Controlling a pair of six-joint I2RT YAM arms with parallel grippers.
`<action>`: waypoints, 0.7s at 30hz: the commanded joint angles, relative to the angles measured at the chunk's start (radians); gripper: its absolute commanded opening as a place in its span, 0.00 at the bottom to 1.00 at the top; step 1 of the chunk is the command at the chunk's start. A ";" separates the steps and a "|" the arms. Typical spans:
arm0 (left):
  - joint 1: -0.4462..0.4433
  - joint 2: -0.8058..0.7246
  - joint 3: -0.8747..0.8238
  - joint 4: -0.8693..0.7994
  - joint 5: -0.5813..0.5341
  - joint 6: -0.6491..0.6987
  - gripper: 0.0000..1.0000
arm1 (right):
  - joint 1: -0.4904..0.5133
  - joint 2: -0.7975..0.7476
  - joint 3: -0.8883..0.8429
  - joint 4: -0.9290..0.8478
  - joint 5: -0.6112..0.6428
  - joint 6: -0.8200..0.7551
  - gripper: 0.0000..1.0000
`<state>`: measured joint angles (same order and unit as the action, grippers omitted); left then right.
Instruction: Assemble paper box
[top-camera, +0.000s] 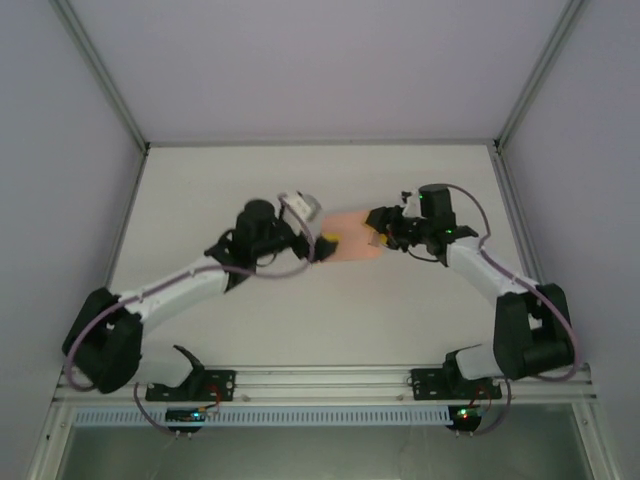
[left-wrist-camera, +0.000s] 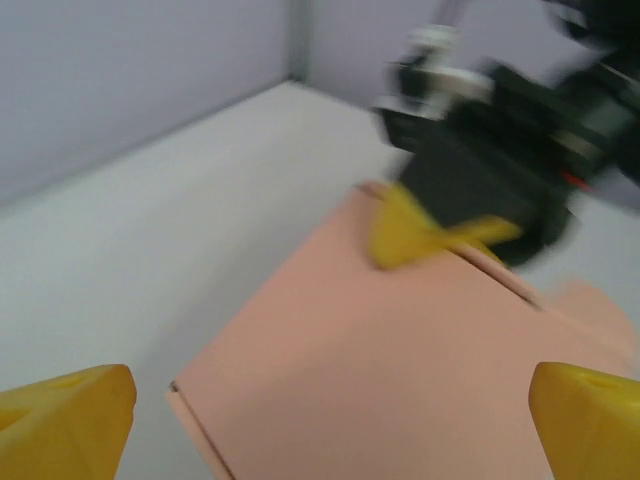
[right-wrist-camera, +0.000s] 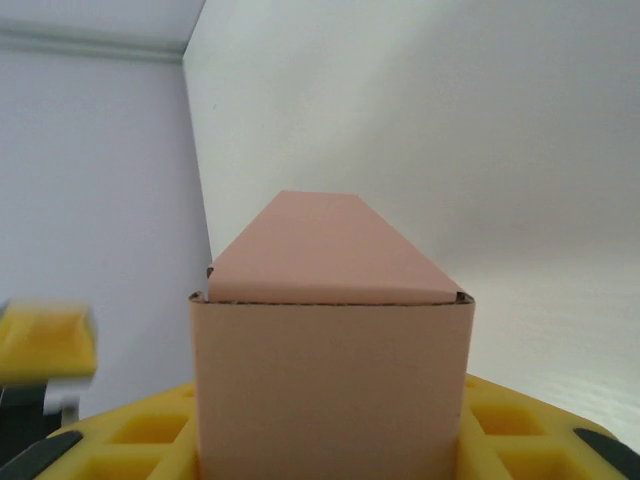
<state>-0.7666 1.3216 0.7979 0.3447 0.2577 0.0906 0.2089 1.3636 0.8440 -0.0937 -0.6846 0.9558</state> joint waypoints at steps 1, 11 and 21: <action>-0.109 -0.021 -0.082 0.064 -0.217 0.398 1.00 | -0.053 -0.069 0.030 -0.199 -0.028 0.116 0.42; -0.227 0.149 0.000 0.113 -0.473 0.627 0.97 | -0.085 -0.108 0.090 -0.342 -0.141 0.145 0.45; -0.227 0.166 -0.012 0.200 -0.489 0.617 0.67 | -0.091 -0.109 0.055 -0.353 -0.182 0.167 0.46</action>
<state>-0.9905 1.5036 0.7700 0.4644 -0.2115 0.6964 0.1169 1.2675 0.9020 -0.4026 -0.8131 1.1168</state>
